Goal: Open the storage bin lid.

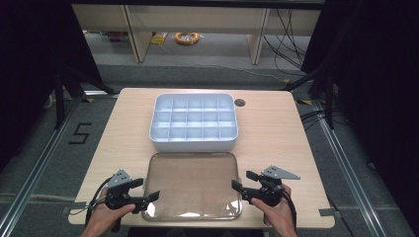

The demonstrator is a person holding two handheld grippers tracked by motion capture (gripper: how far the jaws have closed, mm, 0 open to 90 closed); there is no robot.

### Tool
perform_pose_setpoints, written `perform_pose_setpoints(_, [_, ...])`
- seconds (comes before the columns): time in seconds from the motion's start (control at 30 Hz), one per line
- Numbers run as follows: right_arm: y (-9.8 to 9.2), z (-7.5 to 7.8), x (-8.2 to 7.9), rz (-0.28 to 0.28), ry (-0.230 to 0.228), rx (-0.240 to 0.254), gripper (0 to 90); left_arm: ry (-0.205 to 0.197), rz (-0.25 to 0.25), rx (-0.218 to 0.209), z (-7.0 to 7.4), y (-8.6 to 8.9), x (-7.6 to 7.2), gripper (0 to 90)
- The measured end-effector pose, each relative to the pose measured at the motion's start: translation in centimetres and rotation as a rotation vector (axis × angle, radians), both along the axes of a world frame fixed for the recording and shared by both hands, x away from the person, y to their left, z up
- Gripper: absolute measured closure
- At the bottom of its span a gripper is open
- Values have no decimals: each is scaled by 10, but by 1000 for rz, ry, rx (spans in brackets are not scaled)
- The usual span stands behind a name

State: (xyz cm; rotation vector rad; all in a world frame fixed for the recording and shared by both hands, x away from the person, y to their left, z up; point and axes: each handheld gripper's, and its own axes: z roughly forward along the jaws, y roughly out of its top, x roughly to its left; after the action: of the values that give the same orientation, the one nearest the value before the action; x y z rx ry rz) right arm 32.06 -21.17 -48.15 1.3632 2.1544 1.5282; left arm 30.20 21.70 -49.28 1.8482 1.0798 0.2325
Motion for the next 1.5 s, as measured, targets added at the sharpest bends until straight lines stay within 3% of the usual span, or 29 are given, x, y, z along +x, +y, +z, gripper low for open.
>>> perform_pose_setpoints(0.03, [-1, 0, -1, 24, -8, -4, 250, -6, -14, 16, 1, 0, -1, 150])
perform_pose_setpoints(0.07, [0, 1, -4, 6, 0, -15, 246, -4, -4, 11, 1, -1, -3, 151])
perform_pose_setpoints(0.1, [1, 0, -4, 16, -16, 1, 245, -7, -4, 7, 1, -2, -4, 151])
perform_pose_setpoints(0.23, [1, 0, -8, 32, -21, -26, 238, -16, -19, 4, 2, -4, -9, 151])
perform_pose_setpoints(0.27, [1, 0, -9, 47, -17, -28, 236, -15, -22, 12, 2, -4, -10, 151])
perform_pose_setpoints(0.3, [3, 1, -13, 18, 7, -26, 235, -15, -23, 8, 2, -5, -12, 150])
perform_pose_setpoints(0.33, [2, 0, -13, 55, -8, -19, 233, -17, -26, 2, 1, -5, -12, 151])
perform_pose_setpoints(0.43, [3, -1, -15, 62, -22, -22, 219, -17, -39, 11, 2, -5, -16, 150])
perform_pose_setpoints(0.53, [5, -2, -19, 71, -16, -35, 205, -14, -48, 18, 2, -6, -18, 151])
perform_pose_setpoints(0.57, [7, -1, -22, 64, 16, -22, 197, -17, -48, 6, 1, -6, -19, 151])
perform_pose_setpoints(0.67, [6, -1, -23, 70, -7, -52, 178, -17, -61, 22, 1, -7, -22, 151])
perform_pose_setpoints(0.7, [7, -1, -26, 69, 9, -39, 174, -19, -61, 22, 1, -8, -23, 151])
perform_pose_setpoints(0.73, [7, -3, -25, 79, -17, -45, 166, -16, -60, 22, 1, -9, -25, 151])
perform_pose_setpoints(0.77, [6, -2, -26, 89, 3, -38, 163, -23, -73, 36, 1, -9, -25, 151])
perform_pose_setpoints(0.87, [6, -3, -28, 87, -7, -51, 163, -18, -78, 39, 1, -11, -28, 152])
perform_pose_setpoints(0.9, [7, -3, -31, 83, 23, -36, 163, -27, -84, 31, 1, -12, -29, 152])
perform_pose_setpoints(0.93, [6, -4, -30, 99, 3, -51, 163, -32, -87, 41, 1, -12, -30, 152])
perform_pose_setpoints(0.97, [7, -4, -32, 91, 21, -36, 163, -38, -91, 43, 1, -12, -31, 152])
perform_pose_setpoints(1.0, [6, -4, -32, 96, 2, -57, 163, -36, -95, 53, 2, -12, -32, 152])
perform_pose_setpoints(1.1, [6, -5, -35, 97, 0, -73, 163, -38, -93, 56, 1, -12, -35, 152])
perform_pose_setpoints(1.13, [7, -6, -37, 110, 8, -53, 163, -39, -97, 60, 1, -12, -36, 152])
perform_pose_setpoints(1.3, [6, -8, -43, 121, 15, -69, 163, -29, -96, 72, 1, -12, -43, 153])
perform_pose_setpoints(1.37, [5, -8, -45, 117, 15, -99, 163, -30, -98, 75, 1, -13, -46, 153])
perform_pose_setpoints(1.4, [7, -8, -48, 96, 41, -89, 163, -33, -100, 81, 0, -13, -48, 153])
perform_pose_setpoints(1.47, [5, -9, -50, 113, 30, -105, 164, -35, -104, 87, 0, -14, -52, 152])
perform_pose_setpoints(1.5, [6, -10, -53, 104, 56, -97, 163, -25, -110, 78, 0, -15, -53, 152])
